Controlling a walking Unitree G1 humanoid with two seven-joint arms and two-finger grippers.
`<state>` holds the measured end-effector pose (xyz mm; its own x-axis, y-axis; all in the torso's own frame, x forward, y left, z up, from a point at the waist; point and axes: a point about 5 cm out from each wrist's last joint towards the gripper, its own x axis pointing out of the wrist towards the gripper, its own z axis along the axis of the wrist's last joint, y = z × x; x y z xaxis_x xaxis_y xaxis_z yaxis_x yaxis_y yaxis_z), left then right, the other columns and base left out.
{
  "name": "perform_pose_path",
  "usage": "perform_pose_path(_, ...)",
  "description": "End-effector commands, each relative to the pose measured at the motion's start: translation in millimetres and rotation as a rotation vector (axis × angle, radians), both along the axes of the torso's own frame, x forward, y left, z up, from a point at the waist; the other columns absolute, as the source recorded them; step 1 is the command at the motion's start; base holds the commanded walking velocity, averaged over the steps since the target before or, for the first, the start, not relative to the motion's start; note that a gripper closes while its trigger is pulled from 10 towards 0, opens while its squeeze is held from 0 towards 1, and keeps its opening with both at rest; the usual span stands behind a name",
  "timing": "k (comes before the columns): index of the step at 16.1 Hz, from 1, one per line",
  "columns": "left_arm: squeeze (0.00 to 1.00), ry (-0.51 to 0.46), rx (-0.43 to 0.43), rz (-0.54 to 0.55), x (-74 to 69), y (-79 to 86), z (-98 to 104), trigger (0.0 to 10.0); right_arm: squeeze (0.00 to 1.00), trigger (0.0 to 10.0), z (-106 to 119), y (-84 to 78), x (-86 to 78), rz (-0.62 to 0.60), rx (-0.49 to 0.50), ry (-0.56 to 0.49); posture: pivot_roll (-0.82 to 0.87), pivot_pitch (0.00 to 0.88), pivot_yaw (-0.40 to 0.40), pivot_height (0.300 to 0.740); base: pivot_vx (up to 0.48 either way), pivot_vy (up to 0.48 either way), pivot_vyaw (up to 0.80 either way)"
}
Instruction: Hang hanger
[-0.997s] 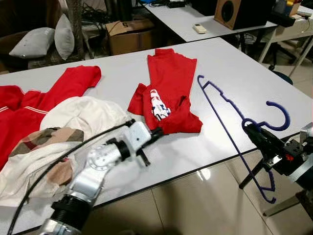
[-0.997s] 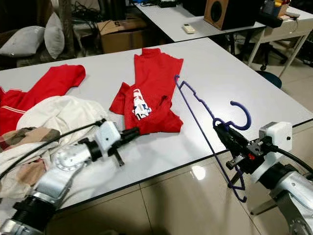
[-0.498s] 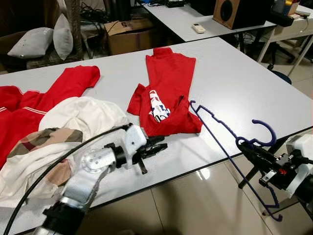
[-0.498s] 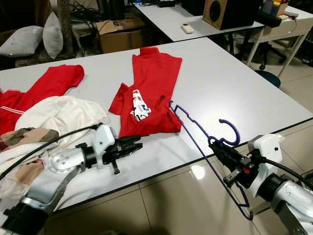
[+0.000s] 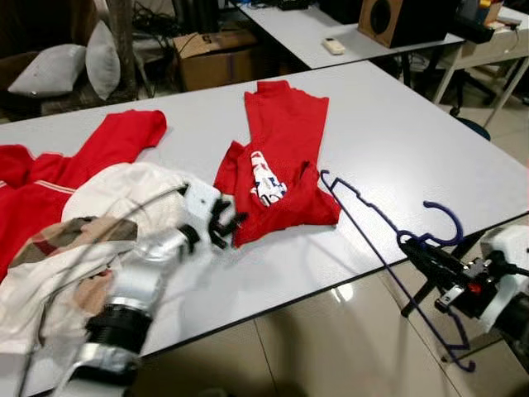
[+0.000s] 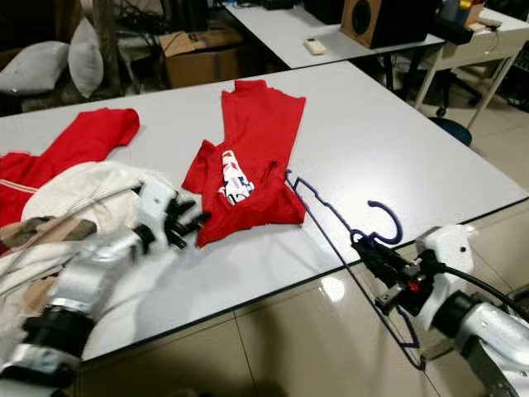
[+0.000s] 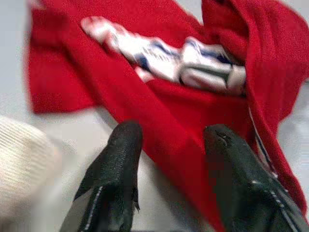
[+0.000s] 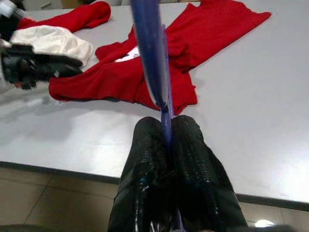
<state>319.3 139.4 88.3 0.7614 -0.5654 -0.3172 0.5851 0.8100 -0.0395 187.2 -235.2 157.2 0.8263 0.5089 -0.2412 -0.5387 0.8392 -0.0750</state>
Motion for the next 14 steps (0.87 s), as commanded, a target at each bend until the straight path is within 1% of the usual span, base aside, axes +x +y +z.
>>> perform_pose_path(1, 0.00, 0.045, -0.008, -0.016, 2.3, -3.6, -3.5, 10.0, 0.00, 10.0, 3.6, 1.1, 0.2, 0.005, 0.001, -0.011, -0.12, 0.000, 0.046, 0.740, 0.000, 0.000, 0.00)
perform_pose_path(2, 0.00, 0.058, -0.006, -0.015, 2.8, -5.3, -6.4, 10.0, 0.00, 10.0, 3.6, 1.1, -0.2, 0.005, 0.002, -0.011, -0.12, 0.000, 0.046, 0.740, 0.000, 0.000, 0.00)
perform_pose_path(4, 0.00, 0.104, -0.047, -0.005, 3.8, -9.5, -11.9, 10.0, 0.00, 10.0, 3.5, 1.4, -0.9, 0.004, 0.005, -0.009, -0.12, 0.000, 0.048, 0.740, 0.000, 0.000, 0.00)
perform_pose_path(5, 0.00, 0.142, -0.098, 0.011, 5.6, -12.2, -15.9, 10.0, 0.00, 10.0, 3.0, 1.7, -1.1, 0.003, 0.006, -0.007, -0.12, 0.000, 0.047, 0.740, 0.000, 0.000, 0.00)
perform_pose_path(6, 0.00, 0.172, -0.168, 0.030, 8.1, -14.3, -16.5, 10.0, 0.00, 10.0, 2.5, 2.0, -1.1, 0.004, 0.007, -0.006, -0.12, 0.000, 0.047, 0.740, 0.000, 0.000, 0.00)
perform_pose_path(7, 0.00, 0.183, -0.200, 0.044, 10.0, -15.3, -16.5, 8.7, 0.00, 10.0, 2.3, 1.9, -1.0, 0.004, 0.007, -0.005, -0.12, 0.000, 0.048, 0.740, 0.000, 0.000, 0.00)
perform_pose_path(8, 0.00, 0.195, -0.237, 0.046, 11.0, -17.4, -16.6, 4.1, 0.00, 10.0, 2.3, 1.8, -0.6, 0.004, 0.006, -0.006, -0.12, 0.000, 0.049, 0.740, 0.000, 0.000, 0.00)
perform_pose_path(9, 0.00, 0.199, -0.256, 0.031, 11.5, -20.8, -15.7, 0.0, 0.00, 10.0, 2.6, 1.8, -0.3, 0.003, 0.006, -0.006, -0.12, 0.000, 0.049, 0.740, 0.000, 0.000, 0.00)
perform_pose_path(11, 0.00, 0.205, -0.248, 0.005, 11.7, -26.4, -16.6, 0.0, 0.00, 10.0, 2.6, 1.5, -0.1, 0.002, 0.002, -0.006, -0.12, 0.000, 0.049, 0.740, 0.000, 0.000, 0.00)
perform_pose_path(14, 0.00, 0.204, -0.247, 0.024, 14.4, -28.2, -17.9, 0.0, 0.00, 10.0, 1.4, 1.8, 0.2, 0.001, -0.001, -0.004, -0.13, 0.000, 0.051, 0.740, 0.000, 0.000, 0.00)
